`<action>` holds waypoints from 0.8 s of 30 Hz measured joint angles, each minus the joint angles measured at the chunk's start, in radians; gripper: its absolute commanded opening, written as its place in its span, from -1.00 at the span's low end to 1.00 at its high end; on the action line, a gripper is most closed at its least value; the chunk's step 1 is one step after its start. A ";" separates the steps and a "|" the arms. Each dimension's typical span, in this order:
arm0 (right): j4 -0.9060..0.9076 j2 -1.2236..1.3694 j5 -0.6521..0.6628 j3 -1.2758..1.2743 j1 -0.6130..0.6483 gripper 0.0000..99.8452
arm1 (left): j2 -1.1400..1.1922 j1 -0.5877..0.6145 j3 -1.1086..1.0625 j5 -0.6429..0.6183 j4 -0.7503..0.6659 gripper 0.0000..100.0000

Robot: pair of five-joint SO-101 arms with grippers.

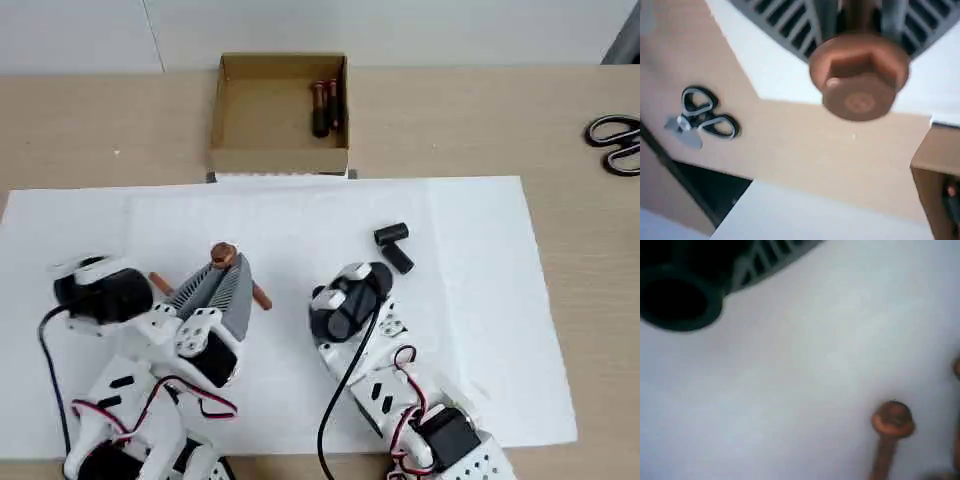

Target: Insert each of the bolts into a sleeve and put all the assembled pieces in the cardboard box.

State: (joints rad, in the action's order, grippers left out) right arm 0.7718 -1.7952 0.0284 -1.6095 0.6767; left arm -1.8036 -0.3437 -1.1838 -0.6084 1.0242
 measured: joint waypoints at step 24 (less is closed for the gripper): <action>-0.017 -0.002 0.035 0.003 0.124 -0.99 | 0.000 -0.097 -0.106 0.000 -0.040 -0.99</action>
State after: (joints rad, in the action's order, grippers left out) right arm 0.7549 -1.7967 0.0637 -1.6065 0.8009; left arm -1.8036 -0.4404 -1.2896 -0.6084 0.9843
